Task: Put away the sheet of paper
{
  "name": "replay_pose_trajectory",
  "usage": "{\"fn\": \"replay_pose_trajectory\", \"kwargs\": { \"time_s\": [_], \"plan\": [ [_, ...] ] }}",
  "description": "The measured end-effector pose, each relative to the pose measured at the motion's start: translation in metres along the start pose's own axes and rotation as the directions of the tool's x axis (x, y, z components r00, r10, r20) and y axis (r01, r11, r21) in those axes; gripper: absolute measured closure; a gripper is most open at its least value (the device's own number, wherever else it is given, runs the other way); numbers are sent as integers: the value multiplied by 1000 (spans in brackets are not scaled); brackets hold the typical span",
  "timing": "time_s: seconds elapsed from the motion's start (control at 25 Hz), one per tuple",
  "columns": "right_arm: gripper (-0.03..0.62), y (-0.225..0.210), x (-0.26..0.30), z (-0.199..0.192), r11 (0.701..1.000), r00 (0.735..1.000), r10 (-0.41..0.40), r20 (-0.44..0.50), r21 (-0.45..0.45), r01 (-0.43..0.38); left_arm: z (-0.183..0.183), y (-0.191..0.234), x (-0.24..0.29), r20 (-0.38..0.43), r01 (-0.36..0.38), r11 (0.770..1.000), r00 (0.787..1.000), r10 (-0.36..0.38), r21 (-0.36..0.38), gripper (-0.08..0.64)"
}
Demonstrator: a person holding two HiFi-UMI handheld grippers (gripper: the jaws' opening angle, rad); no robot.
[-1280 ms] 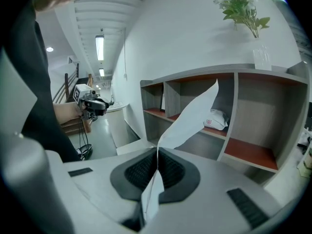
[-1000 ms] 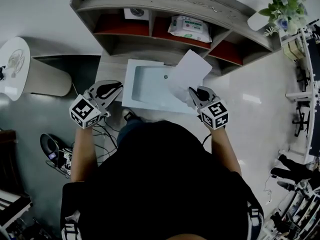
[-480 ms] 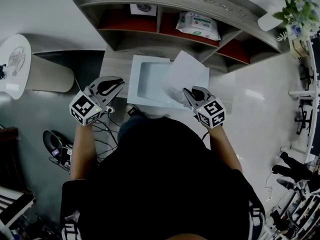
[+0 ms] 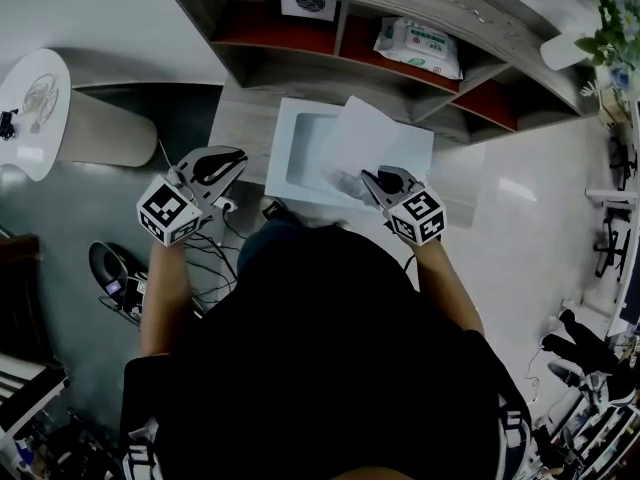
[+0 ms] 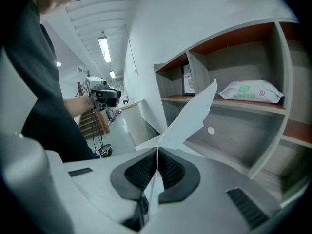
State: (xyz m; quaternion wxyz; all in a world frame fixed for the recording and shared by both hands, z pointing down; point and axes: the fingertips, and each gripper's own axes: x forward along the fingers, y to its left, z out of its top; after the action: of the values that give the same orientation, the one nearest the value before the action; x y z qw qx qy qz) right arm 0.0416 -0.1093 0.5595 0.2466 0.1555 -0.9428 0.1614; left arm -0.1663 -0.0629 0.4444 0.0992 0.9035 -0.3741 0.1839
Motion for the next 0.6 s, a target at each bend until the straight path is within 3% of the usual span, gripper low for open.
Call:
{"fn": "replay_pose_trajectory", "kwargs": {
  "time_s": [0.6],
  "plan": [
    [578,-6,49,-49,996,997,57,-42,66,-55,-17,-1,-19,-36,-30,1000,999,29,-10,537]
  ]
}}
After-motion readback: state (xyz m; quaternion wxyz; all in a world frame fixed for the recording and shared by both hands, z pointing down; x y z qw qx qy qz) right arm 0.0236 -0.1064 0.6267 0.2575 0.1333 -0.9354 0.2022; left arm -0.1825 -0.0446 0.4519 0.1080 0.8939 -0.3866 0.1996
